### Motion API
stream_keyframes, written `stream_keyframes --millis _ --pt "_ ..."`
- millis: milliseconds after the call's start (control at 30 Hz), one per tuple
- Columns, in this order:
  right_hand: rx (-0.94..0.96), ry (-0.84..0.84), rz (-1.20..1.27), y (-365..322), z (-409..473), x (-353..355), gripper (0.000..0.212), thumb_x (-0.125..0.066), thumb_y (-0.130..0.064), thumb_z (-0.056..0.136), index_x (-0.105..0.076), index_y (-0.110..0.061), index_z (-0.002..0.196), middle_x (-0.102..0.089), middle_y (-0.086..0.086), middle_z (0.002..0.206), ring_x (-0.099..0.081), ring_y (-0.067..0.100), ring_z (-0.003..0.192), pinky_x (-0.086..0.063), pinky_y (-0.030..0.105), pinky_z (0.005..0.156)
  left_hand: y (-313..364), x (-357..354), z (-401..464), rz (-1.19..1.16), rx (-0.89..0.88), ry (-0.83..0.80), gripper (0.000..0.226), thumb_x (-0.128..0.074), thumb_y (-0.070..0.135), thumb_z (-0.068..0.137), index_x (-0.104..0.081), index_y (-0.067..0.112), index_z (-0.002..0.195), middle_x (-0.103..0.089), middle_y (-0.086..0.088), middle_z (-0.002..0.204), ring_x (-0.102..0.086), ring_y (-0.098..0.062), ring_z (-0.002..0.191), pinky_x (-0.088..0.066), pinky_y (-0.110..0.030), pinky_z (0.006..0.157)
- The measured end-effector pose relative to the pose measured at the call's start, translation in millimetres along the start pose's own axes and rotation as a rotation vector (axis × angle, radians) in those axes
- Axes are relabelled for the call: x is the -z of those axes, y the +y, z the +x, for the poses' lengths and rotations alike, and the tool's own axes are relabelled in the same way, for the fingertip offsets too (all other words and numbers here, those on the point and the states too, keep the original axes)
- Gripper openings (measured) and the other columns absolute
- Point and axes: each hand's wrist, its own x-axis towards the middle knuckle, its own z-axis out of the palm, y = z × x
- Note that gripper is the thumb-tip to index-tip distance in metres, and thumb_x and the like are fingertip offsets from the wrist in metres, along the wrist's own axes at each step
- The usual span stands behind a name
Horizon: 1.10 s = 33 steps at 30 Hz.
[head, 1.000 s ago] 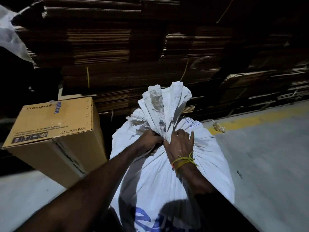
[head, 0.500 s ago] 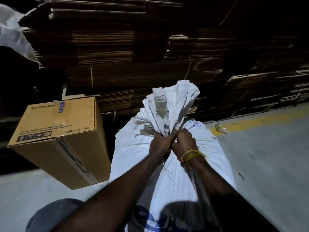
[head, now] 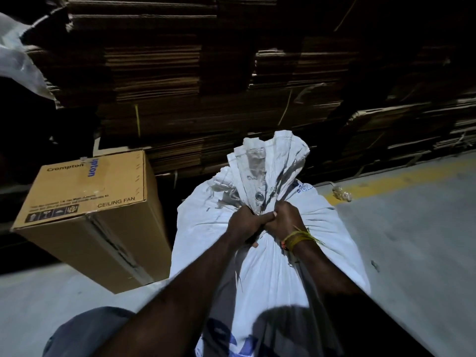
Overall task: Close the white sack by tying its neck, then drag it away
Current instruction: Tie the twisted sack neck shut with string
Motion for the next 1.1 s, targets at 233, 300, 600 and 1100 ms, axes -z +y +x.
stream_keyframes --millis 233,300,600,1100 --pt "-0.071 -0.079 0.166 6.5 -4.3 15.0 0.03 -0.072 -0.02 0.072 -0.07 -0.02 0.102 -0.072 0.007 0.09 -0.065 0.02 0.088 -0.037 0.018 0.065 7.1 -25.7 5.7 0.102 0.069 0.286 0.066 -0.064 0.061 0.081 -0.066 0.001 0.111 -0.07 -0.019 0.111 -0.063 -0.037 0.108 -0.048 -0.035 0.084" --pt "-0.096 -0.093 0.242 9.3 -5.6 26.4 0.038 -0.074 -0.022 0.075 -0.068 -0.021 0.113 -0.072 0.006 0.094 -0.063 0.015 0.085 -0.041 0.017 0.07 5.7 -26.7 10.3 0.037 0.118 0.304 0.067 -0.063 0.06 0.082 -0.064 0.002 0.115 -0.069 -0.019 0.116 -0.062 -0.036 0.112 -0.049 -0.037 0.09" --pt "0.22 0.237 0.533 31.6 -92.4 -0.3 0.062 -0.055 0.009 0.082 -0.055 -0.029 0.131 -0.048 -0.001 0.111 -0.058 0.009 0.098 -0.052 0.023 0.082 4.3 -24.0 15.4 -0.113 0.235 0.277 0.059 -0.057 0.056 0.082 -0.064 0.003 0.108 -0.071 -0.012 0.109 -0.065 -0.031 0.107 -0.046 -0.032 0.086" --pt "-0.544 0.37 1.609 -5.5 -63.9 -35.3 0.012 -0.057 -0.012 0.093 -0.068 -0.011 0.087 -0.055 -0.005 0.049 -0.049 0.005 0.043 -0.042 0.014 0.043 -2.0 -20.6 20.0 -0.232 0.262 0.214 0.058 -0.054 0.053 0.071 -0.072 -0.001 0.08 -0.07 -0.013 0.074 -0.071 -0.029 0.085 -0.051 -0.034 0.078"
